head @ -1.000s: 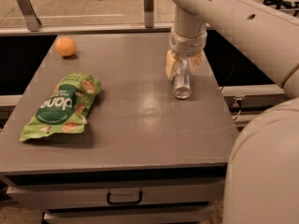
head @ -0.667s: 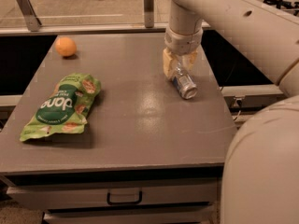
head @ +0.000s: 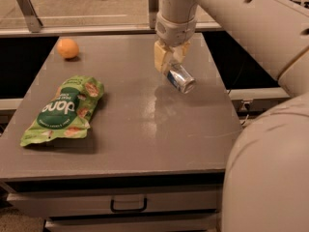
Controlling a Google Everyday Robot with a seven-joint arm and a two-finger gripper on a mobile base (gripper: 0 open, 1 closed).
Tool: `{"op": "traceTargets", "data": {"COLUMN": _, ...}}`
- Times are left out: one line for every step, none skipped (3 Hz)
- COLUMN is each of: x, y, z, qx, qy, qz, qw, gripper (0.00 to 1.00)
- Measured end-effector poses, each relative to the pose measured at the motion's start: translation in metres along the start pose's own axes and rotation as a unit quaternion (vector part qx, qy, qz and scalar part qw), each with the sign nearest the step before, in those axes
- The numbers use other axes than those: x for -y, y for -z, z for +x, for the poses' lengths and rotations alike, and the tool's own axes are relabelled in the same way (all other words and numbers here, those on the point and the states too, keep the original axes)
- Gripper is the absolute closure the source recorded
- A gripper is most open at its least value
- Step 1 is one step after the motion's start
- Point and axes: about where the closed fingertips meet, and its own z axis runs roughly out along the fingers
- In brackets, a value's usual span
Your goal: Pick redbull can
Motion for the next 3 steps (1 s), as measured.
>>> {"op": "traceTargets", "data": {"x": -0.021, "y": 0.022, "z": -0.011, "qx": 0.016, "qy": 0.046, "qz": 0.002, "qw": 0.9988, "gripper": 1.0}}
{"op": "traceTargets", "data": {"x": -0.034, "y": 0.039, "z": -0.017, "qx": 0.031, "qy": 0.074, "qz": 0.006, "qw": 0.9968, "gripper": 1.0}}
{"op": "traceTargets", "data": {"x": -0.035, "y": 0.038, "z": -0.021, "qx": 0.036, "qy": 0.075, "qz": 0.006, "qw": 0.9965, "gripper": 1.0}}
